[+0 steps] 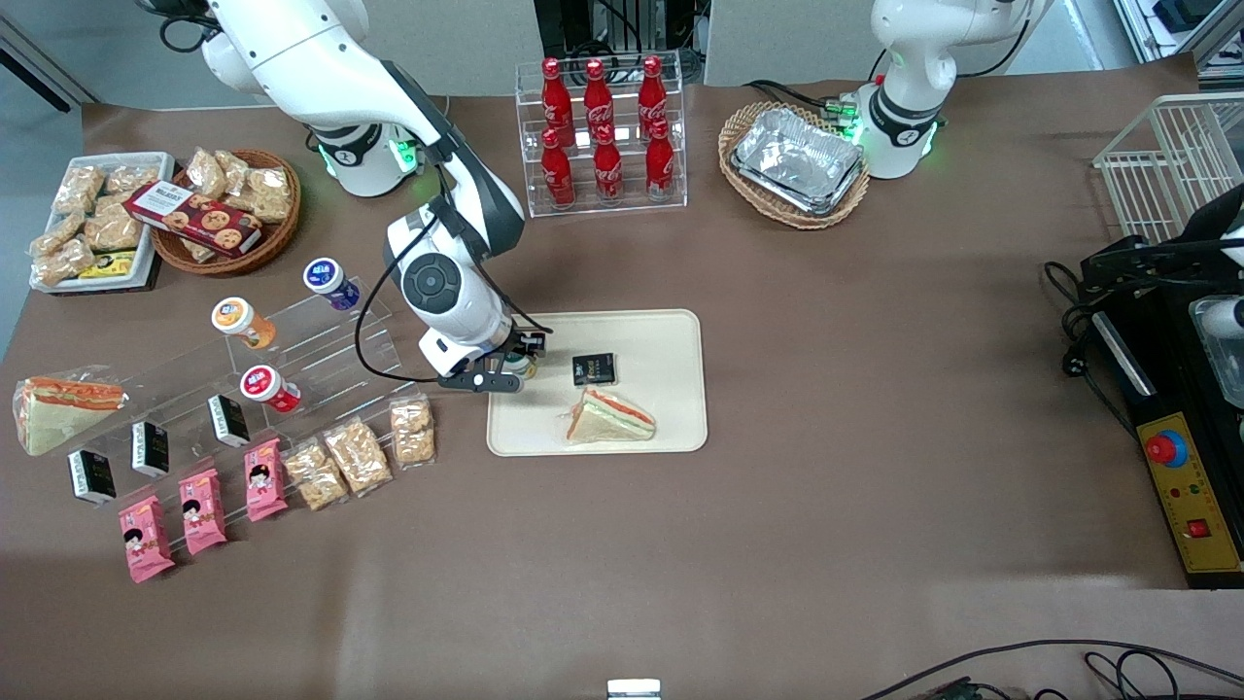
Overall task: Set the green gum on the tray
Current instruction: 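Lower the gum bottle onto the tray beside the black box, then open the right gripper and raise it off the gum bottle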
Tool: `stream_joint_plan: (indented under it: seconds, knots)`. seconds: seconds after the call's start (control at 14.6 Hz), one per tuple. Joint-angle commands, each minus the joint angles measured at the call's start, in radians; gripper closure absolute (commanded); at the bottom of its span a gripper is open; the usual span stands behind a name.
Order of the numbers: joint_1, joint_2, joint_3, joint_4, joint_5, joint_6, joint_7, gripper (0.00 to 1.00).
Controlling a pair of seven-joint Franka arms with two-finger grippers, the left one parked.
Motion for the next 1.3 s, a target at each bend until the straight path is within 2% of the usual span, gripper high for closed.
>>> stream_joint_plan:
  seconds: [0.0,0.07,0.21,0.27,0.34,0.48,0.55,0.89,1.03,1.23]
  knots:
    - [0.013,0.017,-0.007,-0.004,0.015,0.043,0.016,0.69]
    - [0.013,0.018,-0.007,-0.004,0.015,0.045,0.016,0.69]
    - [0.013,0.021,-0.007,-0.004,0.017,0.045,0.02,0.58]
    - [0.013,0.023,-0.007,-0.003,0.017,0.045,0.032,0.34]
    - [0.013,0.026,-0.007,-0.001,0.015,0.045,0.048,0.18]
    - [0.013,0.026,-0.007,0.002,0.015,0.043,0.052,0.13]
    - [0.012,0.026,-0.007,0.004,0.015,0.04,0.053,0.04]
    - [-0.01,-0.049,-0.021,0.016,0.009,-0.015,-0.006,0.02]
    - [-0.078,-0.104,-0.024,0.017,0.008,-0.091,-0.097,0.02]
    - [-0.229,-0.173,-0.026,0.051,0.014,-0.222,-0.299,0.01]
